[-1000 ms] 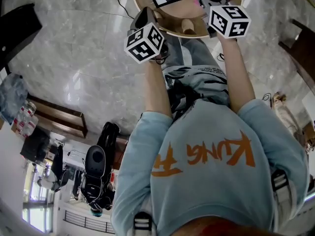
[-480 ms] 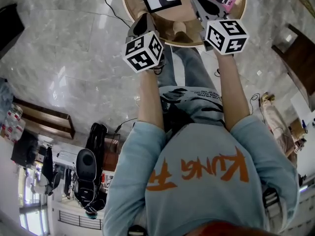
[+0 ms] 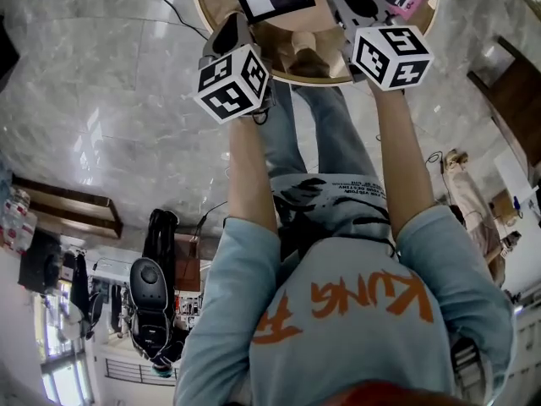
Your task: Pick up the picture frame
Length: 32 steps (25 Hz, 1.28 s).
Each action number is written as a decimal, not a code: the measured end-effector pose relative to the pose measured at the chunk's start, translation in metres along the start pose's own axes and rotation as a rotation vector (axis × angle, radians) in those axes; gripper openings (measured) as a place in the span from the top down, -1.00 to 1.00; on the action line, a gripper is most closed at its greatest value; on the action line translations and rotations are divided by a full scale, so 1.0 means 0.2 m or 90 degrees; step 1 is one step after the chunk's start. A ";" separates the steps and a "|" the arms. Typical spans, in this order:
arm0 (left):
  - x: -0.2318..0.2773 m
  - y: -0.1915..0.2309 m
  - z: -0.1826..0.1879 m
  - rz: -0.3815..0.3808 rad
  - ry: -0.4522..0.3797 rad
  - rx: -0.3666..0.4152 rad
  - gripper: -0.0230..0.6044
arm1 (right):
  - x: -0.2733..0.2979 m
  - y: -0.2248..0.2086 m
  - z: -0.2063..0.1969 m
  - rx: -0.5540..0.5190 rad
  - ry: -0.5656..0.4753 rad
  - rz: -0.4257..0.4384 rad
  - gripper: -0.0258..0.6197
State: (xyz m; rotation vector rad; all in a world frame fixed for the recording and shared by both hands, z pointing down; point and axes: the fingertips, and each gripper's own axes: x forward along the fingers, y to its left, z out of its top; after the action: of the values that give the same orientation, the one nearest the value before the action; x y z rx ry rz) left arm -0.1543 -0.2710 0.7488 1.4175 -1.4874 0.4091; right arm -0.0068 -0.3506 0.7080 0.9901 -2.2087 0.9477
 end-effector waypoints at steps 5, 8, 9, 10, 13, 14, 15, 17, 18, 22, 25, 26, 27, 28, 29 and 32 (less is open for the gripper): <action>0.17 0.07 -0.07 -0.005 0.022 -0.008 0.86 | 0.19 -0.04 -0.12 -0.006 0.034 -0.004 0.92; 0.24 0.15 -0.08 0.014 0.017 -0.004 0.86 | 0.30 -0.05 -0.16 -0.014 0.050 -0.004 0.87; 0.25 0.16 -0.08 0.021 0.015 -0.004 0.86 | 0.32 -0.05 -0.17 -0.015 0.056 -0.003 0.80; 0.27 0.17 -0.08 0.022 0.014 -0.006 0.86 | 0.34 -0.06 -0.18 -0.015 0.064 -0.002 0.74; 0.32 0.16 -0.07 0.008 0.016 -0.009 0.86 | 0.39 -0.10 -0.21 -0.015 0.083 -0.008 0.66; 0.34 0.15 -0.07 0.002 0.019 -0.007 0.86 | 0.41 -0.11 -0.22 -0.016 0.089 -0.011 0.64; 0.35 0.14 -0.07 -0.003 0.023 -0.003 0.85 | 0.42 -0.12 -0.23 -0.016 0.095 -0.014 0.63; 0.38 0.14 -0.07 -0.004 0.034 0.004 0.61 | 0.46 -0.14 -0.24 -0.016 0.105 -0.019 0.61; 0.39 0.14 -0.07 -0.003 0.040 0.006 0.51 | 0.47 -0.15 -0.24 -0.016 0.108 -0.020 0.61; 0.45 0.16 -0.04 0.000 0.052 0.010 0.51 | 0.55 -0.17 -0.25 -0.016 0.125 -0.021 0.60; 0.50 0.17 -0.04 -0.001 0.066 0.015 0.51 | 0.59 -0.18 -0.26 -0.017 0.136 -0.027 0.60; 0.51 0.17 -0.04 -0.002 0.071 0.017 0.51 | 0.60 -0.18 -0.26 -0.017 0.139 -0.028 0.60; 0.52 0.16 -0.04 -0.002 0.077 0.019 0.51 | 0.60 -0.19 -0.26 -0.018 0.142 -0.030 0.60; 0.53 0.16 -0.05 -0.002 0.082 0.020 0.51 | 0.61 -0.19 -0.27 -0.019 0.146 -0.031 0.60; 0.53 0.16 -0.06 -0.001 0.086 0.021 0.51 | 0.61 -0.19 -0.27 -0.021 0.150 -0.033 0.60; 0.54 0.15 -0.05 0.005 0.083 0.026 0.52 | 0.62 -0.21 -0.28 -0.024 0.163 -0.042 0.60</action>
State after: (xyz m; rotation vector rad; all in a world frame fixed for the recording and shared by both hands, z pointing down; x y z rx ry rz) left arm -0.1559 -0.3151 0.8529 1.3913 -1.3868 0.5294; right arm -0.0360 -0.3787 0.8447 0.8670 -1.9638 0.9438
